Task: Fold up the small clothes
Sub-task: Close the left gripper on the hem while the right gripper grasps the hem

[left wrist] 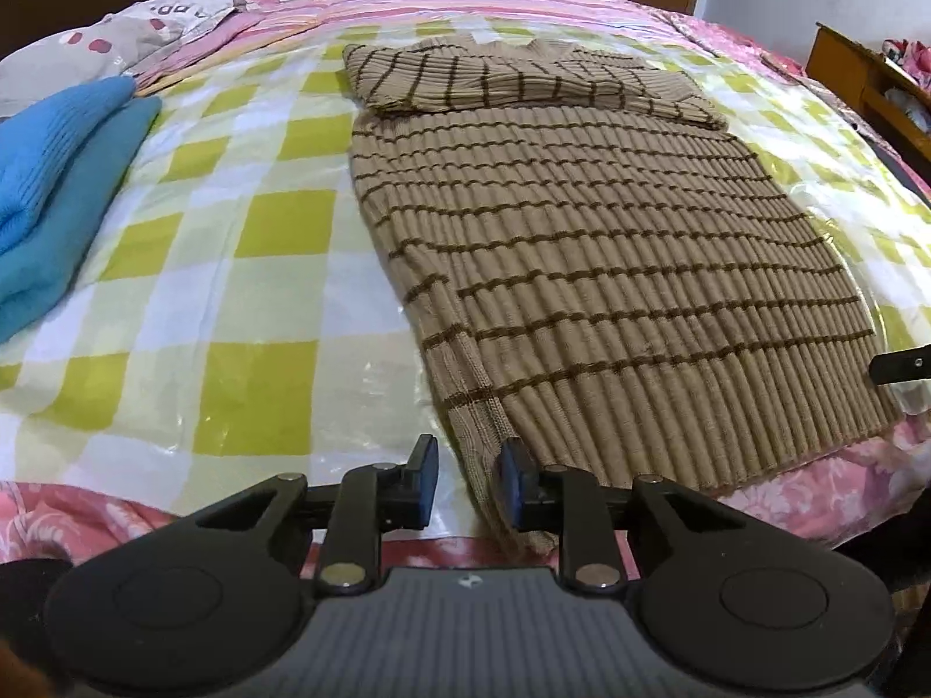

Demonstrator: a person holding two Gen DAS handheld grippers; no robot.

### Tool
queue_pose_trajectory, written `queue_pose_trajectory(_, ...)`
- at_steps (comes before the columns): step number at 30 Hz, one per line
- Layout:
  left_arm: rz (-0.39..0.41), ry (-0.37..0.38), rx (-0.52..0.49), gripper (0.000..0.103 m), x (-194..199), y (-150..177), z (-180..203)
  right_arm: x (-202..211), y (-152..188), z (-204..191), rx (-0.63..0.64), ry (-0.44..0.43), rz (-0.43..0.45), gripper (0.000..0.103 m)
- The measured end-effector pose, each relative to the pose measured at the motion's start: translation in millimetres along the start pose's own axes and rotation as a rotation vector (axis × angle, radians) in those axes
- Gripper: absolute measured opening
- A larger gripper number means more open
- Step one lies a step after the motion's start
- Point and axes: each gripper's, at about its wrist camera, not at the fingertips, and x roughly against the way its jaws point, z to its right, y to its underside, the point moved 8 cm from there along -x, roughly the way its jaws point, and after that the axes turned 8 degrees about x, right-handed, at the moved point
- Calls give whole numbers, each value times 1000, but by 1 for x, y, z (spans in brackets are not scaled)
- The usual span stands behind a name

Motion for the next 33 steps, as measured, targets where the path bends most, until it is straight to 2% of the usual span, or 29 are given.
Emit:
queue_pose_trajectory(3, -12, 22, -9, 30, 3, 0, 4, 1, 1, -1, 8, 0, 1, 35)
queue_pose_trajectory(9, -44, 30, 14, 21, -5, 0, 2, -2, 0, -2, 7, 4, -4, 34)
queue_pose_trajectory(11, -41, 39, 29, 16, -5, -1, 1, -2, 0, -3, 18, 15, -6, 29)
queue_pose_trajectory(13, -41, 53, 47, 15, -5, -1, -1, -2, 1, -2, 16, 29, -5, 20)
queue_pose_trajectory(16, -24, 73, 113, 13, -1, -4, -11, 0, 1, 4, -52, 5, 6, 7)
queue_pose_trajectory(20, 46, 94, 241, 12, 14, -14, -32, 16, -5, 6, -133, -47, 85, 5)
queue_pose_trajectory(24, 112, 107, 293, 12, 29, -20, -45, 40, -15, 5, -182, -87, 178, 5)
queue_pose_trajectory(28, 133, 132, 325, 12, 36, -15, -49, 58, -17, 9, -192, -61, 228, 5)
queue_pose_trajectory(33, 126, 146, 327, 12, 44, -5, -48, 58, -2, 16, -226, 2, 210, 4)
